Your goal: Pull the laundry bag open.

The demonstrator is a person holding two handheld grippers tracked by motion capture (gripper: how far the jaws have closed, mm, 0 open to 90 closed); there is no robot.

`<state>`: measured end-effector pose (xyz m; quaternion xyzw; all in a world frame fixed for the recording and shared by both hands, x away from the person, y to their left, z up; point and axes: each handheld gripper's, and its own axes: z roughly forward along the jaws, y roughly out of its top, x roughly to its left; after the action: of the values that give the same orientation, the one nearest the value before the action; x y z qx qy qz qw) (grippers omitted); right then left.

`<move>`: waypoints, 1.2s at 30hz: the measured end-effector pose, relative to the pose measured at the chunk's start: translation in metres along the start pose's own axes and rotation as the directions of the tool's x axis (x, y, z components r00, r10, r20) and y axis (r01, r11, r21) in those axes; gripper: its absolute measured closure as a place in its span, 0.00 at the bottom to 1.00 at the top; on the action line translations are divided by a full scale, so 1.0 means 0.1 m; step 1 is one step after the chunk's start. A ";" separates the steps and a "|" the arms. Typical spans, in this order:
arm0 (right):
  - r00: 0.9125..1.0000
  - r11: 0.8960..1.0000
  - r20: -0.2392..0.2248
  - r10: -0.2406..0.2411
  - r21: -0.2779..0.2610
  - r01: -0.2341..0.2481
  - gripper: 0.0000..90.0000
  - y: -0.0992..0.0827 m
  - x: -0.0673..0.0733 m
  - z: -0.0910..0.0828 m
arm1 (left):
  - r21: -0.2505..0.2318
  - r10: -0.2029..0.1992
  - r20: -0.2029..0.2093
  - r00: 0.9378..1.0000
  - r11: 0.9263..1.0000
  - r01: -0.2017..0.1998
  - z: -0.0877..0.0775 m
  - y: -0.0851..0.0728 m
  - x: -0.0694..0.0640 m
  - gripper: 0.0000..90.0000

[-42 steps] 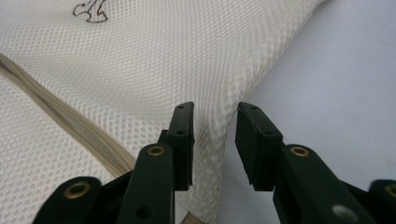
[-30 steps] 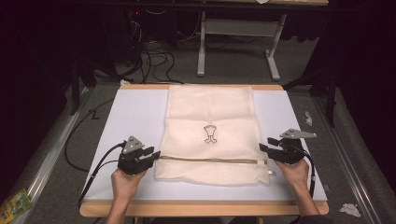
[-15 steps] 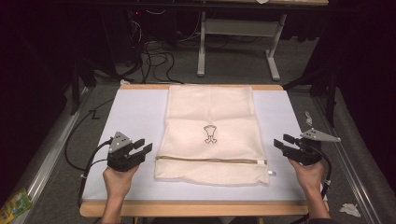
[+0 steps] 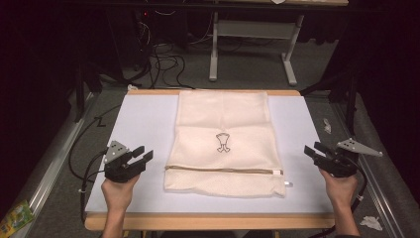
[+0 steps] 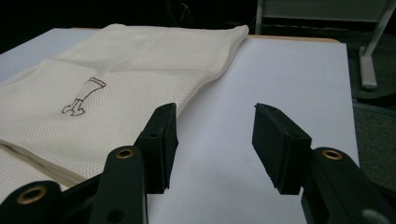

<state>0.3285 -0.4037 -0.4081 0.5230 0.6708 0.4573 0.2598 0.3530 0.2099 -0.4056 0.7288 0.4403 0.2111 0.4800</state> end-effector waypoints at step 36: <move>0.994 0.996 0.071 0.083 -0.021 -0.082 0.56 -0.26 -0.32 -0.01 | 0.006 -0.107 -0.053 0.993 0.994 0.108 0.08 -0.19 0.32 0.57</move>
<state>0.3261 -0.4350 -0.4346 0.5640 0.6347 0.4543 0.2694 0.3671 0.2357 -0.4294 0.7003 0.4921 0.2021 0.4759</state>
